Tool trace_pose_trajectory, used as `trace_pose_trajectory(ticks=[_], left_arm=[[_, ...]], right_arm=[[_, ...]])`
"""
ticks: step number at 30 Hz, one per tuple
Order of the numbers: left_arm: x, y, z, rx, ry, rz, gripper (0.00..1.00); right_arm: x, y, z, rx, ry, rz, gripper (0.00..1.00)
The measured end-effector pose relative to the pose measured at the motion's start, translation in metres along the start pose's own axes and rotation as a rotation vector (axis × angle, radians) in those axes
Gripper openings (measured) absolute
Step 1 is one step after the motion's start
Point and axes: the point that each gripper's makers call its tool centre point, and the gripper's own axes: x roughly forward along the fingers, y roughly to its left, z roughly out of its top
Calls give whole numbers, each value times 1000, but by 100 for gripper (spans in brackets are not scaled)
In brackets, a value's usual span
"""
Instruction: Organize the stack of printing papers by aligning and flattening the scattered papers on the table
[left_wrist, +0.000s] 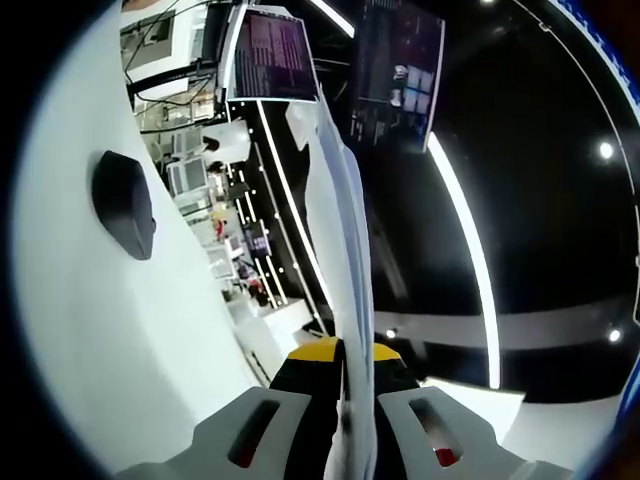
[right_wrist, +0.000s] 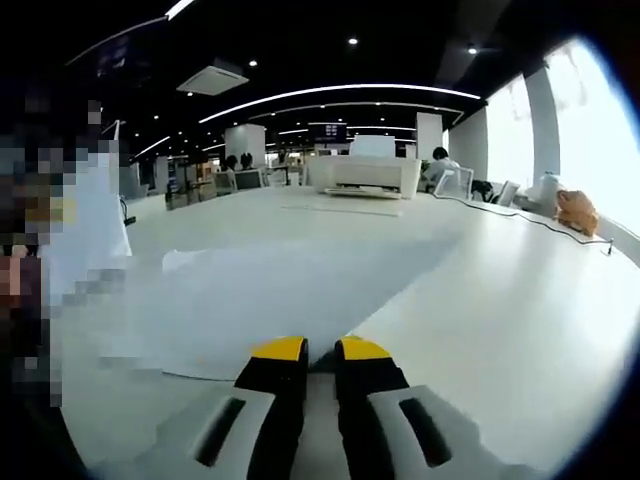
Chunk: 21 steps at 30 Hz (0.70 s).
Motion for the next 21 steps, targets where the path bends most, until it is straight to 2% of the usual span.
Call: trace_pose_trajectory(ticks=[9, 11, 14, 21], left_arm=[[1, -1, -3, 18, 3, 8, 6], [1, -1, -5, 18, 8, 8, 6], [2, -1, -6, 18, 16, 8, 6], [0, 1, -5, 8, 9, 16, 6]], right_arm=[[0, -6, 0, 1, 5, -13, 0], [-3, -8, -1, 40, 17, -9, 0], [-7, -8, 4, 139, 0, 15, 0], [-14, -9, 8, 178, -19, 33, 0]])
